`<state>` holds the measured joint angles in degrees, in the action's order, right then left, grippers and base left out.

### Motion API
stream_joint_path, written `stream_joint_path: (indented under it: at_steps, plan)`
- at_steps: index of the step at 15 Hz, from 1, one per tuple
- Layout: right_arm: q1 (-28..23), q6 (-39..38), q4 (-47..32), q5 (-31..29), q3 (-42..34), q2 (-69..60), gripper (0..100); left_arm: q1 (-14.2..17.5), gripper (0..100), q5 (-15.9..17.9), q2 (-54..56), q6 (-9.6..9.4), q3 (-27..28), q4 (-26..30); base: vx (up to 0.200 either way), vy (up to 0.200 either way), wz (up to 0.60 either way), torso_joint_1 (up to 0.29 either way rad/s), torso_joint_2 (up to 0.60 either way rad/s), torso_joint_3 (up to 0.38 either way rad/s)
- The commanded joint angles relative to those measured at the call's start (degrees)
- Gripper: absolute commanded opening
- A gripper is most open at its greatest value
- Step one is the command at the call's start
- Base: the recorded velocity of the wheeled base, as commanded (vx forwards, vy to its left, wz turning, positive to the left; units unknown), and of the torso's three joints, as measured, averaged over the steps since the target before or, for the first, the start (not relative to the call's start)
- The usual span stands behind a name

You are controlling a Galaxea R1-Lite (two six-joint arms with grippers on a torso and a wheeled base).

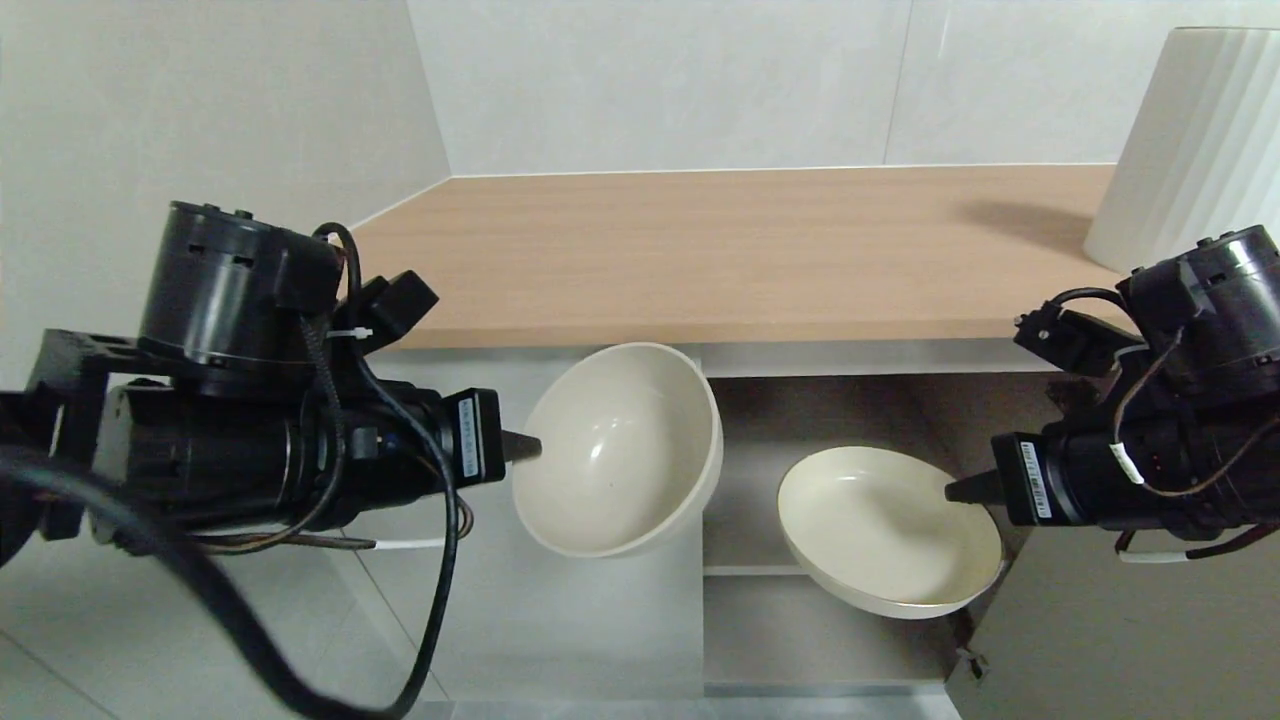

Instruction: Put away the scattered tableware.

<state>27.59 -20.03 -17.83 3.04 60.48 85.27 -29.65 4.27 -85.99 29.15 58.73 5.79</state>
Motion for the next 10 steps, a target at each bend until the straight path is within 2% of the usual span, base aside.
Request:
stream_joint_path:
  at_steps: [1, 10]
  plan:
    - [0.1, 0.0, 0.1, 0.0, -0.1, 0.5, 0, -2.1, 0, 0.0, 2.6, -0.58, 0.0, 0.8, 0.0, 0.0, 0.0, -0.041, 0.27, 0.188]
    - [0.1, 0.1, 0.2, -0.1, 0.0, 2.8, 0, -2.8, 0, 0.1, -1.3, -0.67, -0.6, 0.9, 0.0, 0.0, 0.0, -0.009, 0.03, 0.025]
